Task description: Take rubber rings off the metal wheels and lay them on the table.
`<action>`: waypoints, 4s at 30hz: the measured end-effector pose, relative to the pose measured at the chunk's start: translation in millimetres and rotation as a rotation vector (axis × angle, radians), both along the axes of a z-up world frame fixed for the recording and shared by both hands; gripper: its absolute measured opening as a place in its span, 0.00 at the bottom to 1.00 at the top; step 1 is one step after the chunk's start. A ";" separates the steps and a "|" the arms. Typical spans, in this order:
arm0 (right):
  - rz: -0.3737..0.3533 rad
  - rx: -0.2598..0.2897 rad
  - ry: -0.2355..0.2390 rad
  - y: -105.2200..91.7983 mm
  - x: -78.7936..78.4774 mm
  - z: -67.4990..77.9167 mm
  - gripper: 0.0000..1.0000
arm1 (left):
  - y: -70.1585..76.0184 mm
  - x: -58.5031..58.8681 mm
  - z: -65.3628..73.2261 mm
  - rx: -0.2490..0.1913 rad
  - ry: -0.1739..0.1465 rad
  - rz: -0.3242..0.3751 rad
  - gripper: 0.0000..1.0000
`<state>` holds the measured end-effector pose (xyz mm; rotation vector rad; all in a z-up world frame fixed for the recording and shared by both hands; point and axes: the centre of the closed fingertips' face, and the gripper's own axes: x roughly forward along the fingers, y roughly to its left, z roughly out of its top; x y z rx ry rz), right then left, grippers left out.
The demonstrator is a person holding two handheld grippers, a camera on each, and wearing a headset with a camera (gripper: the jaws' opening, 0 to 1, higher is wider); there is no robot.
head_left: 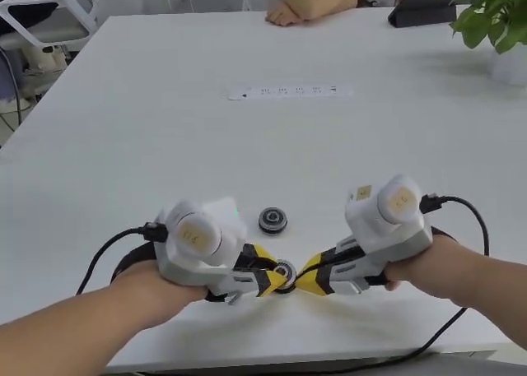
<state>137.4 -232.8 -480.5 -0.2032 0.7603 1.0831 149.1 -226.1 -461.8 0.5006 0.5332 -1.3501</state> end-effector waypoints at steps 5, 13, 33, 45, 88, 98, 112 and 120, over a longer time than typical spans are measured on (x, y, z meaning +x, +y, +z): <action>-0.015 0.003 0.013 -0.8 0.7 0.0 0.00 | 0.0 -0.1 0.2 -0.002 0.000 0.001 0.07; -0.110 0.060 0.095 -5.6 5.1 0.4 0.00 | -0.6 -0.3 0.3 -0.002 0.005 0.003 0.07; -0.278 0.241 0.285 -7.7 6.3 8.4 0.00 | -1.0 0.5 -0.1 -0.007 0.004 0.003 0.07; -0.323 0.306 0.328 -6.5 8.0 15.0 0.00 | -1.2 1.0 0.0 -0.004 -0.002 0.005 0.07; -0.260 0.195 0.217 -4.8 9.8 13.5 0.00 | -0.5 2.5 0.2 -0.002 -0.006 0.021 0.07; -0.282 0.238 0.251 -3.5 9.3 14.8 0.00 | -0.5 2.7 0.2 -0.003 -0.002 0.024 0.07; -0.272 0.255 0.253 0.4 8.4 17.2 0.00 | -0.7 2.4 0.0 -0.005 0.000 0.027 0.07; -0.262 0.262 0.248 2.8 7.7 18.8 0.00 | -0.7 2.4 -0.3 -0.005 0.001 0.029 0.07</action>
